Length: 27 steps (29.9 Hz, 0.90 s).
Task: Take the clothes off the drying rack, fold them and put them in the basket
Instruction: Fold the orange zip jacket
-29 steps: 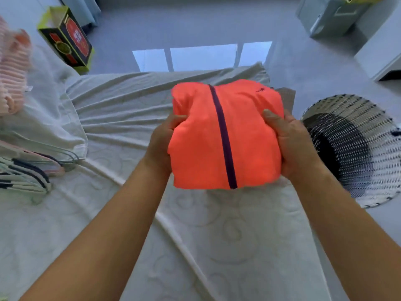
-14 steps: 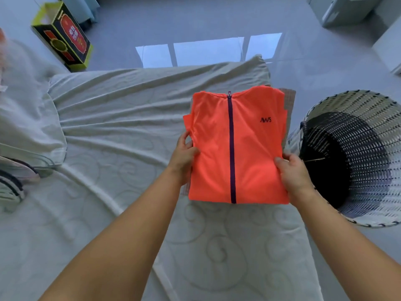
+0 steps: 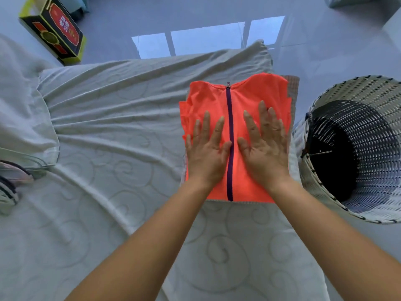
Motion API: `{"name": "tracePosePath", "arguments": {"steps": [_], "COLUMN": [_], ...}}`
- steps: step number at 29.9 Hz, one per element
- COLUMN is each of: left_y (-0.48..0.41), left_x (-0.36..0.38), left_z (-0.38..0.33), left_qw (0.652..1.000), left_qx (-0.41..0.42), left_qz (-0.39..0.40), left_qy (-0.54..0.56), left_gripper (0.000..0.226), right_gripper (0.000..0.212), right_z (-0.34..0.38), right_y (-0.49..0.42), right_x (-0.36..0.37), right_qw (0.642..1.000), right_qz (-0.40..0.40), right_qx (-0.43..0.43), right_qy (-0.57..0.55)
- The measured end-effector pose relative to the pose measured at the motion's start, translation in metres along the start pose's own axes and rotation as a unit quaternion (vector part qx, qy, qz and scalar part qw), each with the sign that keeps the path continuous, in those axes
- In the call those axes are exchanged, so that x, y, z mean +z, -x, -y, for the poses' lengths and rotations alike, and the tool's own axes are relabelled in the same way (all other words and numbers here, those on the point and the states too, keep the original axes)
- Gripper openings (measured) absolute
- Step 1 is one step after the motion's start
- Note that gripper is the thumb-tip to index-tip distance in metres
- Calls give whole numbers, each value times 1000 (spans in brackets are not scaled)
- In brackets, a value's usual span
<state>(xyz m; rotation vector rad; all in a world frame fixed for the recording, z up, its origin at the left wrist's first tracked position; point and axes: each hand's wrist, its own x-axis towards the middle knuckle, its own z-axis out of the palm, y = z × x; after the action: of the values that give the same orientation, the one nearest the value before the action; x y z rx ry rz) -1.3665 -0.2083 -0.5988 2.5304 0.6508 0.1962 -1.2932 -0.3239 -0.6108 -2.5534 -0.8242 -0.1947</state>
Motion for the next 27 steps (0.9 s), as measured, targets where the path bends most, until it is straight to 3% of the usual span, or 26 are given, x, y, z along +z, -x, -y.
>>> {"name": "tracePosePath", "arguments": {"steps": [2,4,10,15,17,20,23,25,27], "left_y": [-2,-13,-35,-32,-8,64,145,189,228], "left_x": [15,25,47,26,8,-26,-56,-77,-100], "left_z": [-1,3,10,8,17,55,121,168,218], "left_qw": [993,986,974,981,992,989,977,957,928], "left_qx": [2,-21,-30,-26,-5,-5,-103,-207,-307], "left_qz": [91,124,155,175,123,61,88,90,68], "left_qy": [-68,-109,-164,-78,9,134,162,181,200], "left_gripper": [58,58,58,56,63,81,98,104,75], "right_gripper": [72,70,64,64,67,91,74,61,64], "right_z": [-8,-26,-40,-41,-43,-26,26,72,125], "right_y": [-15,-22,-37,-42,-42,-24,22,64,111], "right_x": [11,23,44,31,20,-2,-13,-6,13], "right_qw": [993,976,962,958,962,978,992,988,977], "right_qz": [89,168,224,252,244,169,64,45,109], "right_qx": [66,113,121,123,122,111,47,2,-16], "right_qy": [42,79,96,61,22,-46,-100,-145,-185]}}
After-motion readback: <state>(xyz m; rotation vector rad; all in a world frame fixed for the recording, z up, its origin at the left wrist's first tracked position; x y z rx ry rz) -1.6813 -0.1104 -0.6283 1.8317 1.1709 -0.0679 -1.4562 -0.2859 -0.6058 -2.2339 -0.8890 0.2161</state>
